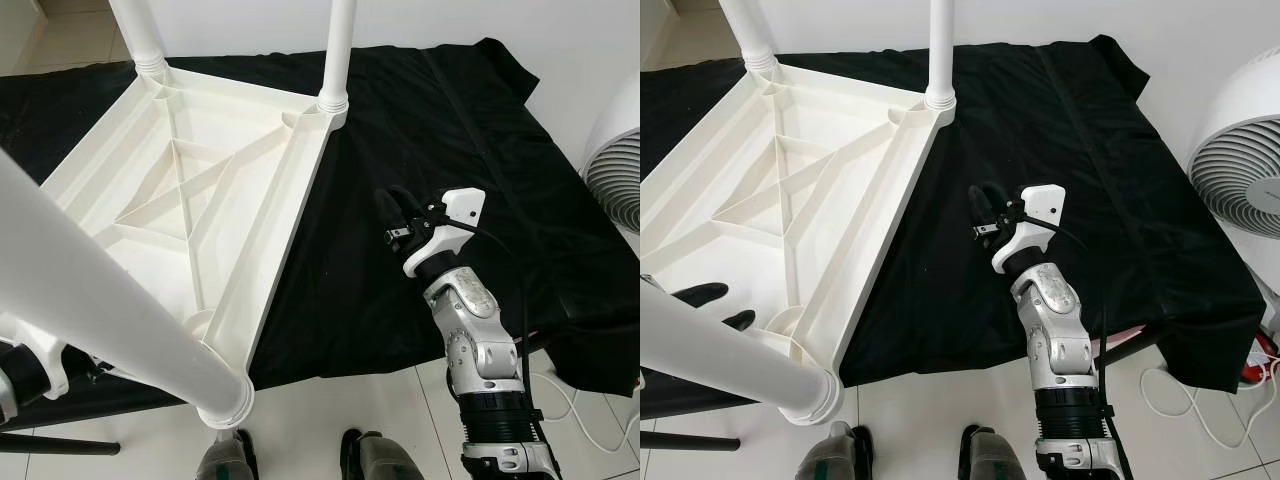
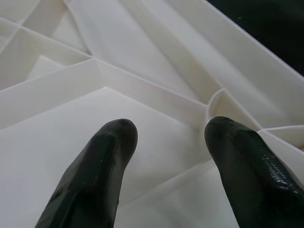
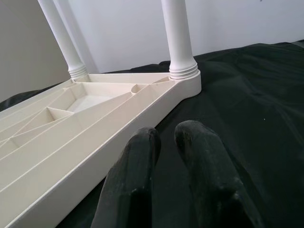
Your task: Building children table
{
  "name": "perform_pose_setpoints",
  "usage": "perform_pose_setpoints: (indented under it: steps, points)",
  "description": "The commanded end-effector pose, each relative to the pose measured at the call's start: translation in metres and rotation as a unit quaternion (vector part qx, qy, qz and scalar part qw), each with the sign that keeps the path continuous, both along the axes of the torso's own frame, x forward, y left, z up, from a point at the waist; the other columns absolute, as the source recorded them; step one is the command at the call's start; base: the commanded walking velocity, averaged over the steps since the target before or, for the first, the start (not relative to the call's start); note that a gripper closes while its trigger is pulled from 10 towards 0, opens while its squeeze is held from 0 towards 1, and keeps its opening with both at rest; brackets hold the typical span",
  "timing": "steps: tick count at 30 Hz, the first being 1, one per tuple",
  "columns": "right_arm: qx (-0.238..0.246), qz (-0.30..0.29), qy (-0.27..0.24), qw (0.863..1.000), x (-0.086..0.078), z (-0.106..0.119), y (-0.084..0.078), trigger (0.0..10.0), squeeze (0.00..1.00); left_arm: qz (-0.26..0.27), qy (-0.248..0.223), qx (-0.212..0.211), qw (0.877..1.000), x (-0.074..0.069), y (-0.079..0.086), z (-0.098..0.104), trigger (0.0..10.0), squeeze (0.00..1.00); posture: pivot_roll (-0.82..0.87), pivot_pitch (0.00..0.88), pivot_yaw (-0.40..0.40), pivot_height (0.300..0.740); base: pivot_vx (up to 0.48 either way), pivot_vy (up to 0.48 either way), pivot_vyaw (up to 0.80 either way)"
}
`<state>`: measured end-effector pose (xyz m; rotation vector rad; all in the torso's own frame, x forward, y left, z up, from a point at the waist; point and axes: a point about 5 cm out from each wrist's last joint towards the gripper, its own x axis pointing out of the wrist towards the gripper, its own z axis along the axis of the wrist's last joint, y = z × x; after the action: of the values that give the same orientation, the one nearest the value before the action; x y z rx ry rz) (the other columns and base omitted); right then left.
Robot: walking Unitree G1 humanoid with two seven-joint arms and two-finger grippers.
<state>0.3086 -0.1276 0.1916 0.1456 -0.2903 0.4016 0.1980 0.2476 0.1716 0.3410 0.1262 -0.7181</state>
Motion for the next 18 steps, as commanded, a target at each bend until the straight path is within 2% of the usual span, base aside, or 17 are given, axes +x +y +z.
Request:
perform_pose_setpoints:
  steps: [1, 8, 16, 18]
  points:
    - [-0.002, 0.006, 0.008, 1.0, 0.0, -0.004, 0.001, 10.0, 0.0, -0.084, 0.046, 0.006, 0.995, -0.009, -0.007, -0.007, 10.0, 0.0, 0.03, 0.145, 0.026, 0.74, 0.0, 0.0, 0.0]
    - [-0.005, 0.003, 0.007, 1.0, 0.001, -0.003, -0.001, 10.0, 0.0, -0.108, 0.064, 0.037, 0.991, -0.015, -0.009, -0.018, 10.0, 0.0, 0.03, 0.146, 0.027, 0.74, 0.0, 0.0, 0.0]
    - [-0.008, -0.001, 0.007, 1.0, 0.001, -0.004, -0.004, 10.0, 0.0, -0.103, 0.078, 0.043, 0.991, -0.017, 0.0, -0.019, 10.0, 0.0, 0.03, 0.151, 0.029, 0.74, 0.0, 0.0, 0.0]
    - [-0.008, -0.001, 0.007, 1.0, 0.001, -0.004, -0.004, 10.0, 0.0, -0.102, 0.076, 0.058, 0.99, -0.015, 0.001, -0.023, 10.0, 0.0, 0.03, 0.151, 0.029, 0.74, 0.0, 0.0, 0.0]
